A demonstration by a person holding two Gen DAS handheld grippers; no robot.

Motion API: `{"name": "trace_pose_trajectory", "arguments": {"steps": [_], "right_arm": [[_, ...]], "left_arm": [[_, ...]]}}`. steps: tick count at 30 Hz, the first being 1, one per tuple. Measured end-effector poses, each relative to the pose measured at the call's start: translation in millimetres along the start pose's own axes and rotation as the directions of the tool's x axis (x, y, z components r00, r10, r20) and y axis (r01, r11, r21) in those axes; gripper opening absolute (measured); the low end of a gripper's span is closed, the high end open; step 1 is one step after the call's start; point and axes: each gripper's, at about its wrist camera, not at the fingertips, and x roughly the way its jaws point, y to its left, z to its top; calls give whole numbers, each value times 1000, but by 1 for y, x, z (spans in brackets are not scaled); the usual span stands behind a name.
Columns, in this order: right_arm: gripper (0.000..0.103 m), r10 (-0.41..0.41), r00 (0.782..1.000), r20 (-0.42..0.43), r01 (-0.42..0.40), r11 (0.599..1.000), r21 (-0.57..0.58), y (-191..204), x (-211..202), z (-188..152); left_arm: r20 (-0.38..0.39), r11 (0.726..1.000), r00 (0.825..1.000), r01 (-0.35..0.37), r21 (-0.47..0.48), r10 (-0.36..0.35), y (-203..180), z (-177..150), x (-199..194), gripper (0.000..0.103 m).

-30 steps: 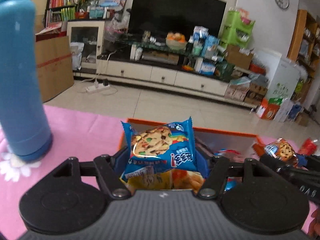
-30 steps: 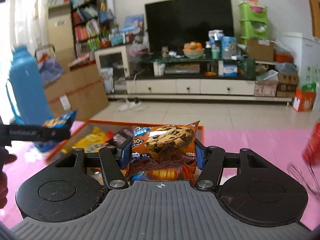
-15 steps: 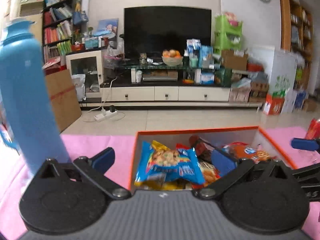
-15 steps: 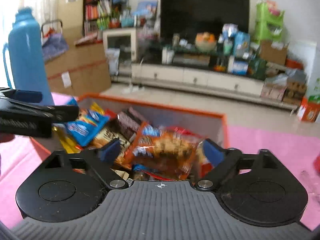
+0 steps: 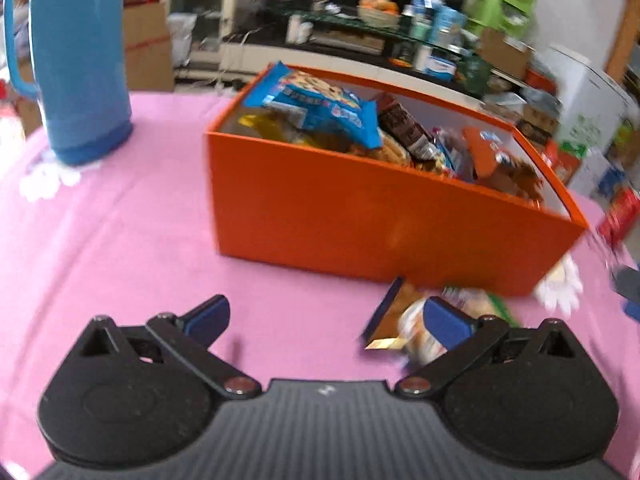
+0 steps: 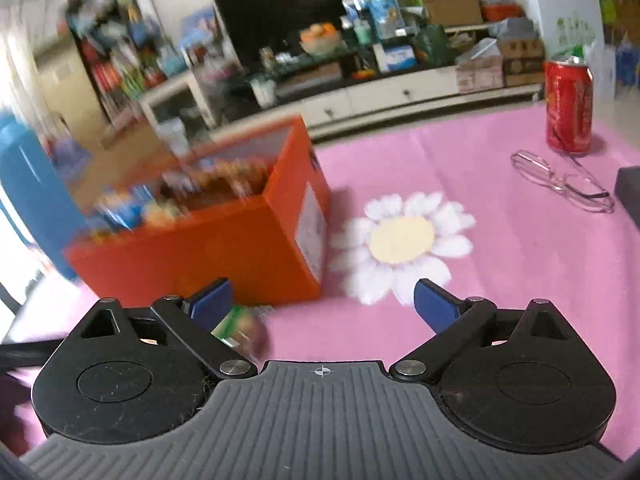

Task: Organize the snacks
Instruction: 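Move the left tool to the Danisa butter cookie packet while the right tool reaches the green-banded biscuit packet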

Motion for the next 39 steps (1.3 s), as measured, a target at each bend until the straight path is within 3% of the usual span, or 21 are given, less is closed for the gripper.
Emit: {"name": "trace_pose_trajectory", "arguments": {"steps": [4,7,9,13,17,20,24,27,28,30,34,37,39], "right_arm": [[98,7,997,76,-9,1000,22,-1,-16,12],[98,24,997,76,-29,998,56,-2,-13,16],[98,42,997,63,-46,997,67,-3,-11,15],[98,31,998,51,-34,998,48,0,-11,13],[98,16,1000,22,-17,998,53,1,-8,9],[98,14,1000,-10,-14,1000,18,9,0,4],[98,24,996,-81,-28,999,-46,25,17,-8],[98,33,993,-114,-39,997,-59,32,26,-13],[98,37,992,-120,-44,998,-55,34,28,-14],[98,43,991,-124,-49,998,-47,34,30,-14],[98,35,990,-135,-45,997,-67,35,32,-17],[98,26,989,-147,-43,993,-114,44,37,-21],[97,14,987,-159,-38,988,-147,52,46,-24]], "left_arm": [[-26,994,995,-94,59,95,-37,-1,23,102],[-9,968,980,-196,159,200,-56,-8,35,102],[26,956,976,-216,196,215,-59,-12,35,102],[27,948,981,-191,255,191,-51,-20,24,102],[-20,971,988,-146,188,152,-14,-33,5,102],[-42,969,981,-177,172,187,9,-46,-4,102],[-46,985,989,-134,105,140,35,-53,-21,100],[-1,988,999,-39,152,39,29,-53,-39,102],[7,980,1000,15,200,-17,22,-53,-43,102],[-14,937,993,115,331,-117,7,-54,-45,102],[-59,845,989,146,515,-135,-16,-53,-29,102],[-101,827,983,183,531,-153,-21,-49,-14,102],[-86,828,986,165,537,-140,-25,-52,-10,102]]}}
